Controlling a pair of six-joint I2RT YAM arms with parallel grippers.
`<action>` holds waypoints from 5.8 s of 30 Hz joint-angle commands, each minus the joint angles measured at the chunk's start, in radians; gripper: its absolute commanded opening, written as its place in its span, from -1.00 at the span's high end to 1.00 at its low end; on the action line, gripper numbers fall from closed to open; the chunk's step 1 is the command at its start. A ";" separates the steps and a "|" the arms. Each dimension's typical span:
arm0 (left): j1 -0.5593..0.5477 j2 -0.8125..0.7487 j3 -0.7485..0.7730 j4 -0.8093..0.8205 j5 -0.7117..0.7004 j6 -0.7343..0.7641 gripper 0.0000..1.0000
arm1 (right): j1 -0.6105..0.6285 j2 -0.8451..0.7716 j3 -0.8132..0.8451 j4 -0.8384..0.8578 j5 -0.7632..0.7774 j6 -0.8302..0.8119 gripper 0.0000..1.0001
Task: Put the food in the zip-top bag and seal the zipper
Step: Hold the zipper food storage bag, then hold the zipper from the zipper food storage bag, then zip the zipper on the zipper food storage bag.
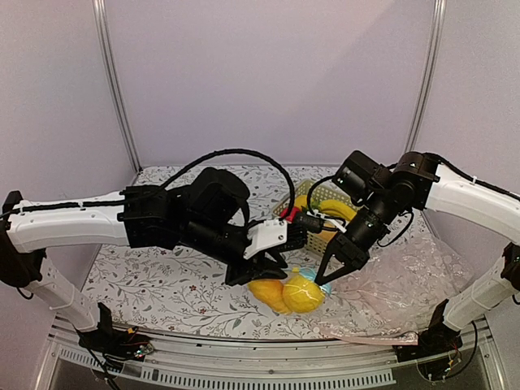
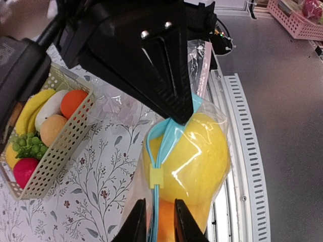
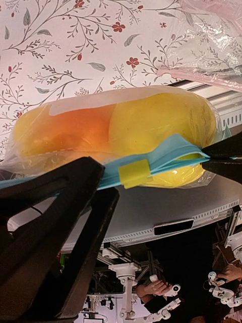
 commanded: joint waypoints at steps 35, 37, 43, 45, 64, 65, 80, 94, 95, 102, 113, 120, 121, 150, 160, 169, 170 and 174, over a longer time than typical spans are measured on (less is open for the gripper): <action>0.127 -0.033 -0.004 0.035 0.420 -0.304 1.00 | 0.184 -0.276 -0.238 0.624 0.410 0.110 -0.34; 0.129 -0.030 -0.004 0.037 0.431 -0.308 1.00 | 0.193 -0.260 -0.235 0.630 0.402 0.106 -0.26; 0.143 -0.031 -0.008 0.043 0.446 -0.320 1.00 | 0.207 -0.223 -0.221 0.631 0.363 0.103 -0.06; 0.147 -0.032 -0.011 0.044 0.443 -0.323 1.00 | 0.209 -0.219 -0.222 0.633 0.356 0.106 0.00; 0.167 -0.020 -0.026 0.045 0.448 -0.324 1.00 | 0.213 -0.208 -0.242 0.657 0.305 0.143 0.02; 0.167 -0.022 -0.024 0.046 0.448 -0.324 1.00 | 0.213 -0.205 -0.243 0.655 0.307 0.142 0.05; 0.188 -0.026 -0.033 0.086 0.483 -0.350 1.00 | 0.215 -0.177 -0.250 0.668 0.292 0.137 0.42; 0.234 -0.066 -0.108 0.214 0.570 -0.446 1.00 | 0.215 -0.189 -0.269 0.709 0.284 0.159 0.52; 0.235 -0.065 -0.109 0.213 0.573 -0.448 1.00 | 0.216 -0.190 -0.273 0.717 0.281 0.164 0.54; 0.235 -0.059 -0.111 0.217 0.590 -0.453 1.00 | 0.215 -0.188 -0.276 0.750 0.279 0.177 0.60; 0.236 -0.061 -0.114 0.192 0.576 -0.438 1.00 | 0.215 -0.199 -0.285 0.762 0.297 0.182 1.00; 0.259 -0.078 -0.115 0.086 0.528 -0.370 1.00 | 0.215 -0.243 -0.296 0.710 0.353 0.175 1.00; 0.265 -0.082 -0.114 0.060 0.513 -0.352 1.00 | 0.215 -0.248 -0.297 0.701 0.360 0.173 1.00; 0.381 -0.148 -0.174 -0.079 0.417 -0.240 1.00 | 0.205 -0.312 -0.296 0.590 0.443 0.169 1.00; 0.398 -0.151 -0.175 -0.088 0.423 -0.230 1.00 | 0.200 -0.313 -0.293 0.582 0.450 0.167 1.00; 0.419 -0.160 -0.190 -0.090 0.414 -0.234 1.00 | 0.193 -0.327 -0.299 0.566 0.476 0.168 1.00; 0.421 -0.159 -0.192 -0.090 0.414 -0.236 1.00 | 0.193 -0.329 -0.299 0.564 0.479 0.169 0.99; 0.424 -0.154 -0.197 -0.085 0.418 -0.241 1.00 | 0.190 -0.338 -0.304 0.560 0.495 0.171 0.85</action>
